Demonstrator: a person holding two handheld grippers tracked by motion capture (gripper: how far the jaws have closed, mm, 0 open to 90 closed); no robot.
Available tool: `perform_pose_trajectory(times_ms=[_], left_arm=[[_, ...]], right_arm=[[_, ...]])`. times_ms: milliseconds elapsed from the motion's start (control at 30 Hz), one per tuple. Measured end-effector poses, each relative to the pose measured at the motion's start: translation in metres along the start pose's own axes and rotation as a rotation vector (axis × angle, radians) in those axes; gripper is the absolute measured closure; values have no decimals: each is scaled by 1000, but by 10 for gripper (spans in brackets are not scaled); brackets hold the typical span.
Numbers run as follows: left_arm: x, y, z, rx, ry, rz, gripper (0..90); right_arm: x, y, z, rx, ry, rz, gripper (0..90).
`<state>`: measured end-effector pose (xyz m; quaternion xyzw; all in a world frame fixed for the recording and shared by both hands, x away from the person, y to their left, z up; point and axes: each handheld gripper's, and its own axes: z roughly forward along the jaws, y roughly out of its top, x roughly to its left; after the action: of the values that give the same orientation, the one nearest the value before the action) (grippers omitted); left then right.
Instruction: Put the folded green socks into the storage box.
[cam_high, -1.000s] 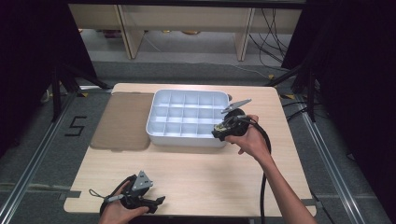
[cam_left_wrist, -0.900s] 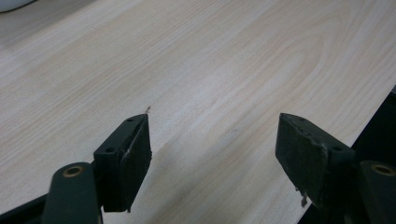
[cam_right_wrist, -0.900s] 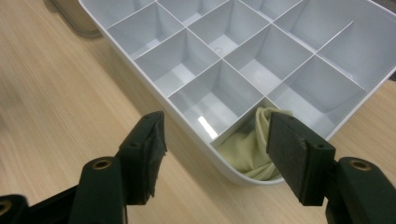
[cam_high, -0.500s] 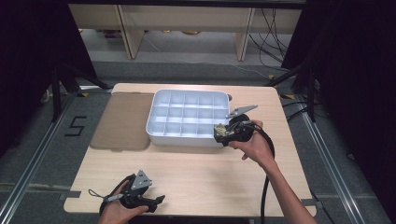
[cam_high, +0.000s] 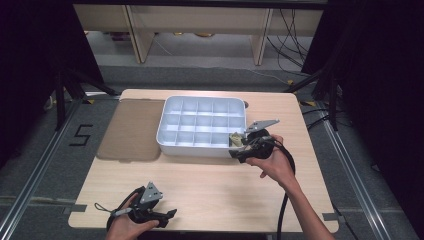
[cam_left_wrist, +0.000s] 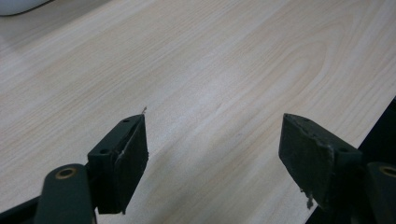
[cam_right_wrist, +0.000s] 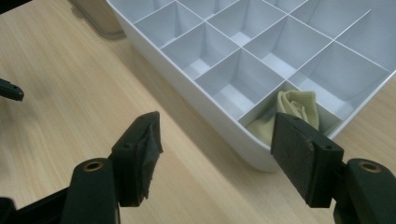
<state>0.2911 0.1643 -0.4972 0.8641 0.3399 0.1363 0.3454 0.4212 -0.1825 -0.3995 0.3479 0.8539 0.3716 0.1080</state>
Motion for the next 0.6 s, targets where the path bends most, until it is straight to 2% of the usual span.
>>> perform_pose_trajectory(times_ms=[33, 67, 100, 133, 167, 200, 267, 300, 333, 367, 400, 433, 467, 500, 533, 600], left_arm=[[-1, 0, 0, -1, 1, -8, 232], [0, 0, 0, 0, 0, -4, 232], [0, 0, -1, 0, 1, 4, 232], [0, 0, -1, 1, 0, 4, 232], [0, 1, -1, 1, 0, 5, 232], [0, 0, -1, 2, 1, 4, 232], [0, 0, 0, 2, 0, 1, 232], [-1, 0, 0, 2, -2, -21, 232], [-1, 0, 0, 10, -13, -27, 232], [-2, 0, -1, 7, -10, -32, 232], [-2, -1, 0, 4, -10, -36, 232], [-2, 0, -1, 8, -10, -31, 232], [-2, 0, -1, 7, -10, -33, 232], [-1, 0, -1, 7, -9, -12, 232], [-1, 0, -1, 6, -9, -15, 232], [0, 0, 0, 1, 3, 2, 232]], right_arm=[[1, -1, -2, 15, -9, 20, 340], [2, -3, -1, -12, 3, 6, 338], [3, -4, -2, -10, 10, 18, 336], [2, -5, 0, -37, 15, -14, 334], [4, -6, -2, -19, 8, 13, 332], [5, -8, -2, -31, 4, 26, 332], [6, -11, -3, -24, 16, 15, 329], [8, -13, -3, -21, 18, 29, 327], [8, -15, -1, -54, 15, 22, 326], [7, -15, -4, -32, 15, 13, 326], [10, -17, -4, -30, 24, 32, 326], [9, -17, -5, -42, 32, 23, 326], [10, -18, -6, -38, 20, 19, 326], [12, -20, -5, -62, 20, 28, 326], [11, -20, -6, -49, 20, 8, 325], [14, -22, -7, -45, 28, 25, 325]])
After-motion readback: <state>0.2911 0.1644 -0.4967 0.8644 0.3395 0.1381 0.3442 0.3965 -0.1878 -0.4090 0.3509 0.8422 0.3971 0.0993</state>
